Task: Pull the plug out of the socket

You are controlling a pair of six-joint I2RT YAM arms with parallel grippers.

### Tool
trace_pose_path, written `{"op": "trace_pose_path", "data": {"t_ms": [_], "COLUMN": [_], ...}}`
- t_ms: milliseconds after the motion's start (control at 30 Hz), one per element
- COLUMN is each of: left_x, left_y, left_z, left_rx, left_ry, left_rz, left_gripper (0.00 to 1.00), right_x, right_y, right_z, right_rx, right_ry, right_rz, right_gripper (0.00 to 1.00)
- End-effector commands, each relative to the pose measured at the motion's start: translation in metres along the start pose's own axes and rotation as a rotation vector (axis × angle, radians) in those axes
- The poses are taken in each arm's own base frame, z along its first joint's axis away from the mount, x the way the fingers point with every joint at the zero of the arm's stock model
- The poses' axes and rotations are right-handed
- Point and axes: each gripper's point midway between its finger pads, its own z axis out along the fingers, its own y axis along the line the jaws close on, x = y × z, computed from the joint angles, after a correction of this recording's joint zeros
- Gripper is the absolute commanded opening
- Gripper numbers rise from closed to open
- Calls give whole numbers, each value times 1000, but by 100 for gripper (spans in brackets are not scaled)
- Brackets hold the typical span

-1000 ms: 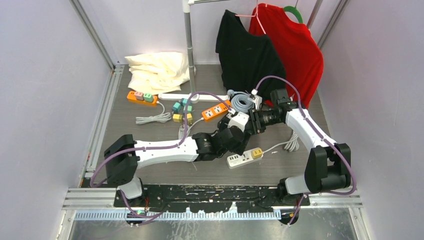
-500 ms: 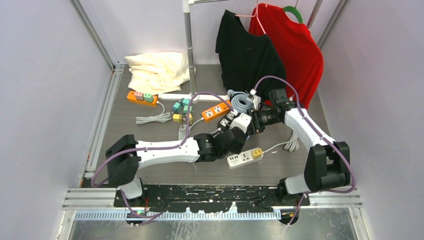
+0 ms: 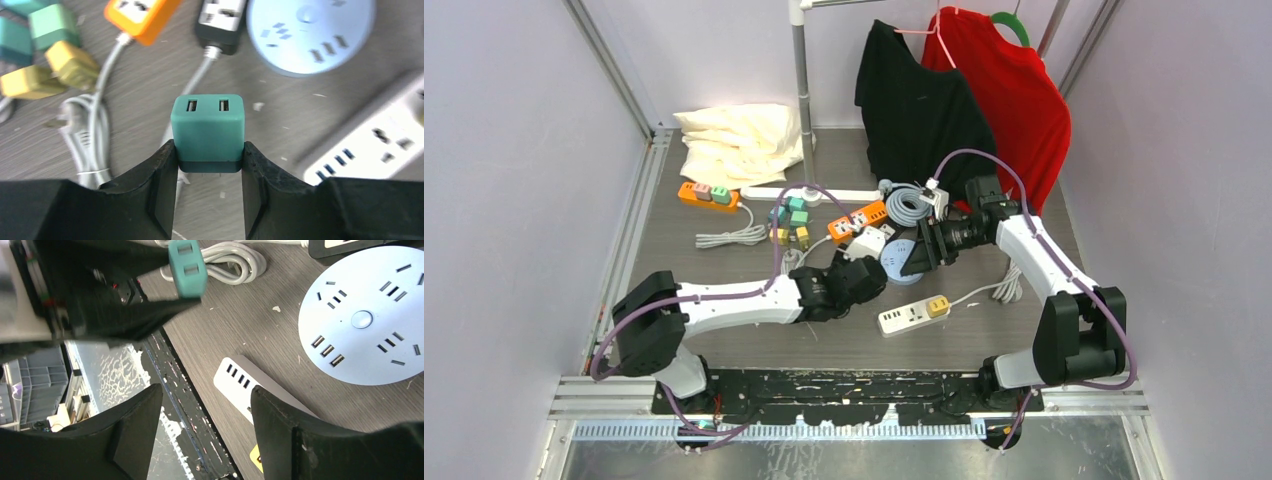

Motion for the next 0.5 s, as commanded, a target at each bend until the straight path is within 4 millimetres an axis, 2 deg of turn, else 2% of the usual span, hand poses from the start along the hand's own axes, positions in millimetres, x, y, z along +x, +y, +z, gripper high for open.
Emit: {"op": "trace_pose_path", "data": {"t_ms": [0, 100, 267, 467], "left_x": [-15, -17, -34, -38], "left_y": [70, 103, 151, 198], "left_z": [-1, 11, 38, 76], "left_rx": [-212, -250, -306, -399], "left_ry": [-28, -13, -9, 64], "left_rz": [-67, -123, -240, -287], "left_gripper": [0, 0, 0, 9], "right_x": [-16, -16, -15, -14], "right_y": [8, 7, 5, 4], "right_z": [-12, -12, -11, -11], "right_rx": [19, 22, 25, 26], "right_ry": [-49, -50, -46, -44], "right_rz": [-87, -87, -84, -88], "right_gripper": [70, 70, 70, 70]}}
